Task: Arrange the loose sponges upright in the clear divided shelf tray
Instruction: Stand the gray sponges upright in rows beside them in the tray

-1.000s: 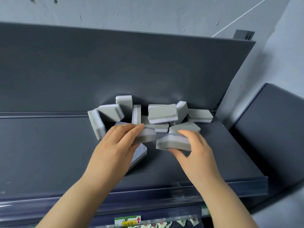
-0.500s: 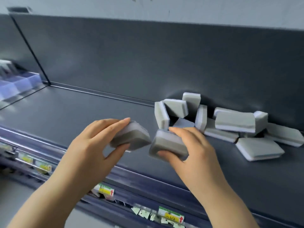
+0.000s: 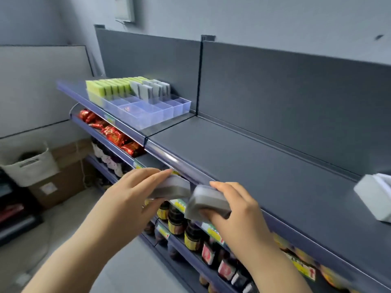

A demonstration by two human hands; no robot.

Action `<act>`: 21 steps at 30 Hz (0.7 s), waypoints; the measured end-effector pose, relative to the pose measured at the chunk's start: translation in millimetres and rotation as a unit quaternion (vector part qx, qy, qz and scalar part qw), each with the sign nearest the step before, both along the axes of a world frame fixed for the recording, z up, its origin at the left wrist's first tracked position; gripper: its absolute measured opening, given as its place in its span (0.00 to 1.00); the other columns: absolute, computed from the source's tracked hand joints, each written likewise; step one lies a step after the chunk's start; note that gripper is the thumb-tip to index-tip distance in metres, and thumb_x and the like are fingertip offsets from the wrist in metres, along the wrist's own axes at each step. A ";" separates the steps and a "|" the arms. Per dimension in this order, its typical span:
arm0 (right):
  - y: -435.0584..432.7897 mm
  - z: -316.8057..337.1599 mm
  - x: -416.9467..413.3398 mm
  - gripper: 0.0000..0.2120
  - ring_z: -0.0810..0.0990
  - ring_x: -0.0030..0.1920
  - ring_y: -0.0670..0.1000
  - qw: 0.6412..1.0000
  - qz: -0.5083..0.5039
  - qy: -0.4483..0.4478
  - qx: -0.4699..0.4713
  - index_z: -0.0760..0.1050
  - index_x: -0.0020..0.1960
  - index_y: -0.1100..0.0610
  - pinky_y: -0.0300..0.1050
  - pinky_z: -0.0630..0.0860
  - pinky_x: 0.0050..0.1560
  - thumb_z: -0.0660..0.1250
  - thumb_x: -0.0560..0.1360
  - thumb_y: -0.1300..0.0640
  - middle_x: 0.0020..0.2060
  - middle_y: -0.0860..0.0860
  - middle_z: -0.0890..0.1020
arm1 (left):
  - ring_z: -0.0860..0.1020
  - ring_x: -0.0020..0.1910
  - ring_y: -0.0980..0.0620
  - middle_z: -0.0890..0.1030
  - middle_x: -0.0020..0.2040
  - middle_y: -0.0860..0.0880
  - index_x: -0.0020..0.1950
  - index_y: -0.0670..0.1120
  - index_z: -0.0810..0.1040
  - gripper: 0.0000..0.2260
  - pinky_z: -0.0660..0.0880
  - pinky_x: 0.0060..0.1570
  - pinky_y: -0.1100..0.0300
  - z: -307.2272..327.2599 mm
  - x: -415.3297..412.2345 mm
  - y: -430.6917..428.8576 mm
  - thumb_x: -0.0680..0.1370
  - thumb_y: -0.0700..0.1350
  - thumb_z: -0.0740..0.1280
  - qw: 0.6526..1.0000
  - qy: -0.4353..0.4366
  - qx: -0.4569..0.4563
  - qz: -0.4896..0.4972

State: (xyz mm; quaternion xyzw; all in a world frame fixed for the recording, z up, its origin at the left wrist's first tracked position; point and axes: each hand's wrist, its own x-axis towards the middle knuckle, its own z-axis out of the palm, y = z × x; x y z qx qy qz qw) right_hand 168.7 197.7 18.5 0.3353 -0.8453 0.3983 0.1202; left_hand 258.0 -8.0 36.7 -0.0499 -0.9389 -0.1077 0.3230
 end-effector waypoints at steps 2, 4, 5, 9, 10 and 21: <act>-44.7 -6.7 5.0 0.23 0.74 0.54 0.43 1.000 0.018 0.009 0.016 0.74 0.60 0.49 0.31 0.67 0.54 0.75 0.66 0.57 0.51 0.38 0.73 | 0.73 0.53 0.54 0.79 0.54 0.49 0.62 0.44 0.77 0.18 0.72 0.53 0.63 -13.5 13.3 -42.9 0.73 0.45 0.69 0.999 -0.005 -0.003 0.031; -84.2 -9.0 11.2 0.23 0.72 0.55 0.43 0.999 0.038 -0.002 0.031 0.73 0.62 0.49 0.32 0.69 0.55 0.74 0.68 0.56 0.53 0.39 0.73 | 0.73 0.53 0.54 0.79 0.55 0.50 0.61 0.45 0.77 0.18 0.72 0.52 0.63 -22.6 24.1 -78.7 0.72 0.46 0.68 0.999 -0.012 0.004 0.052; -101.4 -10.2 12.4 0.23 0.72 0.56 0.44 0.998 0.048 -0.008 0.034 0.73 0.62 0.50 0.32 0.69 0.55 0.74 0.68 0.56 0.53 0.40 0.73 | 0.73 0.53 0.54 0.79 0.55 0.50 0.61 0.45 0.77 0.19 0.73 0.51 0.62 -25.3 27.9 -94.5 0.71 0.47 0.67 0.998 -0.014 0.009 0.060; -156.2 -8.6 2.4 0.24 0.71 0.55 0.41 0.997 0.065 -0.016 0.045 0.72 0.64 0.51 0.23 0.62 0.54 0.73 0.69 0.58 0.53 0.40 0.71 | 0.73 0.55 0.53 0.79 0.56 0.48 0.62 0.43 0.76 0.21 0.74 0.52 0.61 -28.8 24.6 -147.0 0.69 0.42 0.71 0.997 -0.010 0.025 0.075; -167.6 -7.3 -3.6 0.24 0.69 0.54 0.38 0.997 0.063 -0.017 0.041 0.72 0.64 0.51 0.20 0.60 0.53 0.72 0.69 0.58 0.53 0.40 0.72 | 0.73 0.55 0.53 0.79 0.56 0.48 0.63 0.43 0.76 0.21 0.73 0.53 0.61 -28.1 18.9 -157.9 0.69 0.42 0.69 0.997 -0.005 0.029 0.077; -292.9 25.1 -127.2 0.23 0.69 0.49 0.28 0.997 0.017 -0.009 -0.073 0.74 0.62 0.53 0.18 0.62 0.47 0.74 0.67 0.55 0.51 0.42 0.75 | 0.72 0.57 0.50 0.79 0.57 0.46 0.63 0.40 0.76 0.19 0.65 0.60 0.65 10.6 -116.3 -292.9 0.72 0.39 0.66 0.996 0.070 0.019 0.053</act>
